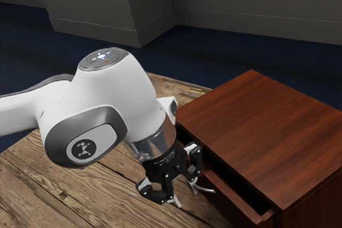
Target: Pull the drawer handle with one arm to open the drawer
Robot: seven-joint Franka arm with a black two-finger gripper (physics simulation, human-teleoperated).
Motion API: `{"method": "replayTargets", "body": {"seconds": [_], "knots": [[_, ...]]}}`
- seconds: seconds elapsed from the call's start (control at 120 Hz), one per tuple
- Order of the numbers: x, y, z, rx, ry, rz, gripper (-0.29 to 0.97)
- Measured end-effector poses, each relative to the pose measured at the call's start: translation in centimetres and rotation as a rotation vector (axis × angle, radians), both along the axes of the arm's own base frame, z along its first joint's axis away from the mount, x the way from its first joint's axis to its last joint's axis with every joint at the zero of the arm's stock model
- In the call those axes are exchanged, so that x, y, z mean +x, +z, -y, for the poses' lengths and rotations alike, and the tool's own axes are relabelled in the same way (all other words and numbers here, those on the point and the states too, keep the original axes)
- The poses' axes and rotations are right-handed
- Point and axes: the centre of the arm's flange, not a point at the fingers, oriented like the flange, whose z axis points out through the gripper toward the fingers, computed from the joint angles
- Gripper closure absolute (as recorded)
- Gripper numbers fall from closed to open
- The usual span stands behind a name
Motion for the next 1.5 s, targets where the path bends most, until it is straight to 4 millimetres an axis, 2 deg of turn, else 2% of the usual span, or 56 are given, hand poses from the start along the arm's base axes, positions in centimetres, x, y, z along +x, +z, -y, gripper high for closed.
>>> {"method": "replayTargets", "body": {"seconds": [0.742, 1.233, 1.5], "knots": [[-2.6, 0.0, -1.3, -0.039, 0.001, 0.036, 0.47], [-3.2, 0.5, -1.8, -0.049, 0.004, 0.049, 0.5], [-4.6, 0.9, -2.9, -0.066, 0.009, 0.068, 0.5]]}}
